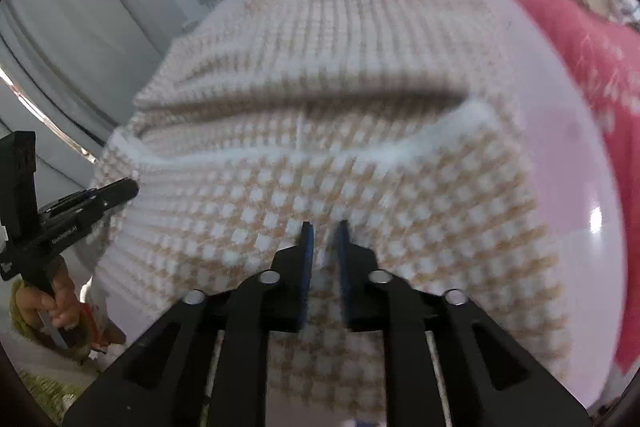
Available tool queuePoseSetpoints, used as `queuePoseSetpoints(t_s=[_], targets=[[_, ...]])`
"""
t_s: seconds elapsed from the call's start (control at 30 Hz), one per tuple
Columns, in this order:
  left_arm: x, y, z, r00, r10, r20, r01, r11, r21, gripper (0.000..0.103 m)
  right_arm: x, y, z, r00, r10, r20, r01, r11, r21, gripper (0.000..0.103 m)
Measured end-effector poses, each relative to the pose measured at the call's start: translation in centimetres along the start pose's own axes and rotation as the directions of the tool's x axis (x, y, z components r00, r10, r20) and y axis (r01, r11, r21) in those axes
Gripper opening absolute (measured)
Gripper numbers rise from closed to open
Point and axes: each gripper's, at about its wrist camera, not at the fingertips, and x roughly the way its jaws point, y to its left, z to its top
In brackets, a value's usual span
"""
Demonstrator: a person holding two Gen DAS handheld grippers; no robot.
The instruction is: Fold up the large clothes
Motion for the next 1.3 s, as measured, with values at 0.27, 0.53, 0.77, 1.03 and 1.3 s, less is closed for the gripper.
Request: queuePoseSetpoints(t_s=[0.27,0.53,0.77,1.03,1.3], targets=[[-1.0,2.9,1.3,0.966,0.247,0.074,-0.249,0.968,0.016,0.045,-1.2,-4.4,2.0,0.971,-0.213,0.105,0.211,0.977,0.033,0.051],[-0.1,3.7,0.7,0.963,0.262,0.064,-0.264,0.964,0.019,0.011,0.6,-5.2,2.0,0.965,-0.248,0.082,0.249,0.969,0.005,0.005],[-2.5,3.9,4.1,0.952,0.24,0.191,-0.24,0.97,-0.023,0.01,-3.6,-5.3,4.8,0.936,-0.257,0.24,0.256,0.966,0.039,0.004],[3.0,5.2,4.1,0.949,0.278,0.152,-0.279,0.96,-0.014,0.011,2.7,-8.2,5.4,0.962,-0.23,0.149,0.221,0.972,0.075,0.005],[1.9,5.5,3.8,0.947,0.277,0.16,-0.274,0.961,-0.039,0.03,0.6,-8.6,4.8,0.954,-0.233,0.186,0.22,0.971,0.09,0.059]])
